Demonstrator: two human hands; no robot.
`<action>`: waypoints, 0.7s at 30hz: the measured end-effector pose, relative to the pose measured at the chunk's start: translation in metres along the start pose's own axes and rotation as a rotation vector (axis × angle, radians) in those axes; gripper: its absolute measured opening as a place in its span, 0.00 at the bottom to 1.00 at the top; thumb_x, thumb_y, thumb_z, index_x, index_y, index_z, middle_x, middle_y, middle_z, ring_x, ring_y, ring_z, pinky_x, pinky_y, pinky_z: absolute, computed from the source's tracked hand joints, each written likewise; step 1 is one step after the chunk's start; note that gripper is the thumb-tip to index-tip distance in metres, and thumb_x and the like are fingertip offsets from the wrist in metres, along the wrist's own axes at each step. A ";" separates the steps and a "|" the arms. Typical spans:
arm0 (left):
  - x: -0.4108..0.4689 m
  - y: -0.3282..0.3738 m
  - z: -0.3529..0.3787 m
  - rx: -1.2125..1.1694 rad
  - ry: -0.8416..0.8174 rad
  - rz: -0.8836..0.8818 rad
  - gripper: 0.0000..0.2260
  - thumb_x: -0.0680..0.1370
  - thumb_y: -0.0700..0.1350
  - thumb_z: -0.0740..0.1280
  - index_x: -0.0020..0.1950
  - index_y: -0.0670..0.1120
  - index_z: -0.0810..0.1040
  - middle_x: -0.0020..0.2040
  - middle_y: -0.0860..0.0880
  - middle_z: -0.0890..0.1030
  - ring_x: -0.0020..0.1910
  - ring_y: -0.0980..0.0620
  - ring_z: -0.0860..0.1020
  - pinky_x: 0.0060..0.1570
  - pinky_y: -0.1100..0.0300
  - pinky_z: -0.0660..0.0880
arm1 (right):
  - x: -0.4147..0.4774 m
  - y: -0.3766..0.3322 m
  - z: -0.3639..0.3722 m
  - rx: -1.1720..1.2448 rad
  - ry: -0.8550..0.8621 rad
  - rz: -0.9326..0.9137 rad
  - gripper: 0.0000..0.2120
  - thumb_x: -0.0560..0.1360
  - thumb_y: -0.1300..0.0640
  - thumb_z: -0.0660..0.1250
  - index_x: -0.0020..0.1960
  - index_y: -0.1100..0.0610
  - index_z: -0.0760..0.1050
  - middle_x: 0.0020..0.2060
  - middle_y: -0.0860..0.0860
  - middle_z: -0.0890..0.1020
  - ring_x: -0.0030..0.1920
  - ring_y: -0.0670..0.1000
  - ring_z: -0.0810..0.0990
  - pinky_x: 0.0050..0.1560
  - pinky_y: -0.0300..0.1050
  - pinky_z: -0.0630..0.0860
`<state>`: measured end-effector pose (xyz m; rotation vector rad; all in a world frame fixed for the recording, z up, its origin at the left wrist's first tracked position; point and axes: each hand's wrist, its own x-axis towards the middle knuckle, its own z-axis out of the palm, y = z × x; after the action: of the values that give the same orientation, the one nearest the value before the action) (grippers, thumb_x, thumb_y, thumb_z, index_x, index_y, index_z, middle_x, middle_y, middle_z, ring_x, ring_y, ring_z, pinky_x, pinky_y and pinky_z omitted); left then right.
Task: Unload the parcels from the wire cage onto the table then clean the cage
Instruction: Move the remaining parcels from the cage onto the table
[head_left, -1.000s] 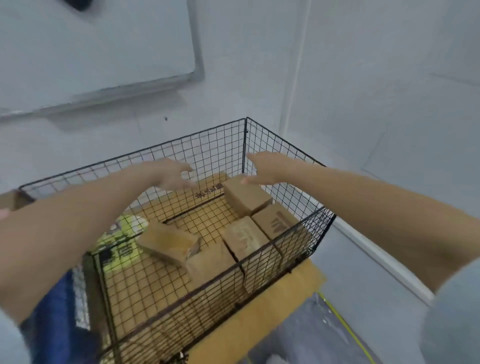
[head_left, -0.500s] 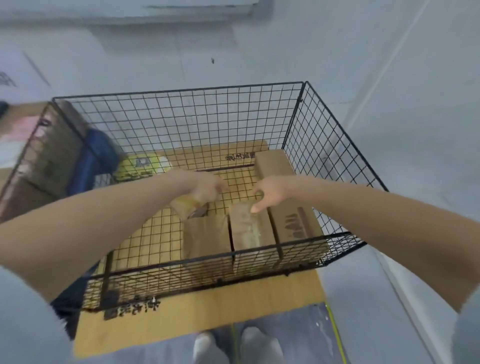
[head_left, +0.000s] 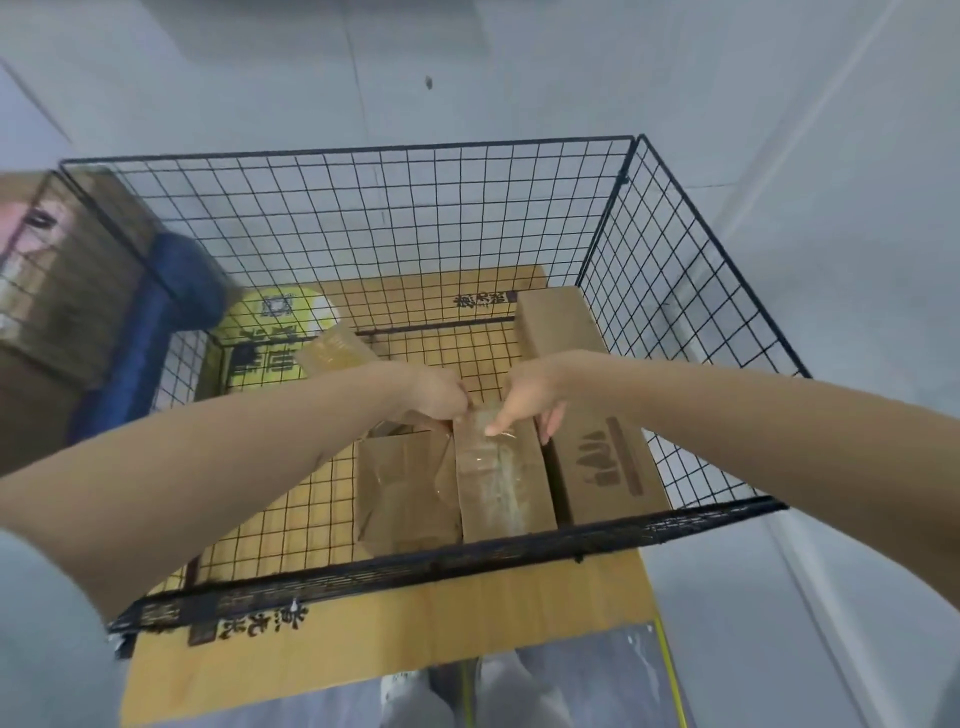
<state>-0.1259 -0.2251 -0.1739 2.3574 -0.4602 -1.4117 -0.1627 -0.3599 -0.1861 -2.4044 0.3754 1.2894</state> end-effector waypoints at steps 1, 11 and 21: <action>-0.001 0.002 -0.002 -0.058 0.029 -0.006 0.17 0.81 0.36 0.59 0.70 0.38 0.67 0.68 0.44 0.71 0.60 0.49 0.73 0.59 0.61 0.73 | -0.003 -0.005 -0.003 0.034 0.001 0.008 0.33 0.74 0.42 0.68 0.70 0.62 0.66 0.62 0.61 0.78 0.47 0.53 0.84 0.48 0.42 0.81; -0.066 0.036 -0.071 -0.691 0.526 0.133 0.04 0.79 0.33 0.59 0.49 0.39 0.73 0.49 0.42 0.78 0.48 0.45 0.79 0.51 0.49 0.79 | -0.084 -0.041 -0.082 0.020 0.577 -0.205 0.26 0.73 0.43 0.70 0.60 0.61 0.71 0.51 0.54 0.80 0.47 0.52 0.81 0.39 0.43 0.79; -0.119 0.037 -0.101 -0.938 0.670 0.192 0.23 0.74 0.57 0.68 0.62 0.44 0.73 0.57 0.46 0.78 0.56 0.47 0.75 0.43 0.50 0.75 | -0.120 -0.066 -0.091 0.315 0.910 -0.439 0.27 0.69 0.47 0.75 0.58 0.55 0.64 0.48 0.49 0.76 0.44 0.47 0.76 0.37 0.40 0.73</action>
<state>-0.0928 -0.1915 -0.0207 1.7506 0.1512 -0.4807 -0.1345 -0.3364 -0.0260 -2.4498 0.2318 -0.0934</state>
